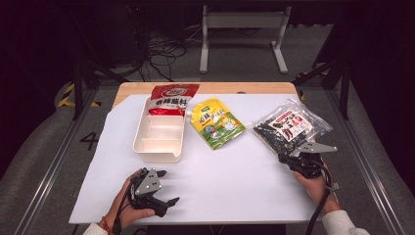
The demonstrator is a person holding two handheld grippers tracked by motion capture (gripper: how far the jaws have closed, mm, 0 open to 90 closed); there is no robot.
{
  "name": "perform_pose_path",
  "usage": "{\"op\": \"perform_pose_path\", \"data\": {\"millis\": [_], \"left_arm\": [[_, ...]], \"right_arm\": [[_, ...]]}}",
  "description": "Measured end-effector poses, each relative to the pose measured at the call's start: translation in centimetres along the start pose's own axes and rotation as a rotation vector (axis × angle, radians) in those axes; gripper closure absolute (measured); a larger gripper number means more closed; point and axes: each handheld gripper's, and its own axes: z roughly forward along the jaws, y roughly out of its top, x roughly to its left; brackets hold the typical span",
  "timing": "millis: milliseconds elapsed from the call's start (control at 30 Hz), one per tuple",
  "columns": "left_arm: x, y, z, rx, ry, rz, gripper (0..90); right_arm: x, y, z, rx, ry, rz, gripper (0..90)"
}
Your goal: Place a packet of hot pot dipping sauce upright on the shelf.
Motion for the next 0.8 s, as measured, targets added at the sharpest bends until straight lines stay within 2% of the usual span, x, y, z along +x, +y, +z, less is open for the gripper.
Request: {"op": "perform_pose_path", "data": {"millis": [67,167,367,467,500,633,800], "left_arm": [[0.0,0.0,0.0,0.002,0.001,-0.002,7.6],[-0.1,0.0,-0.2,-0.003,-0.001,-0.001,7.6],[-0.2,0.1,-0.2,-0.004,0.000,0.004,7.6],[-0.3,0.1,-0.3,-0.007,-0.004,0.000,7.6],[-0.3,0.1,-0.3,-0.007,-0.004,0.000,7.6],[-0.3,0.1,-0.2,-0.007,-0.004,0.000,7.6],[-0.2,0.1,-0.4,-0.013,-0.007,0.000,7.6]], "right_arm": [[0.7,-0.1,-0.2,0.009,0.044,-0.019,90.0],[2.7,-0.5,-0.4,0.035,0.124,-0.071,90.0],[6.7,-1.6,-1.5,0.074,0.216,-0.192,90.0],[7.9,-2.2,-2.2,0.091,0.252,-0.234,90.0],[8.2,-2.4,-2.5,0.093,0.262,-0.251,90.0],[8.6,-2.9,-3.3,0.096,0.274,-0.264,90.0],[8.1,-3.7,-4.3,0.123,0.294,-0.260,90.0]]}}
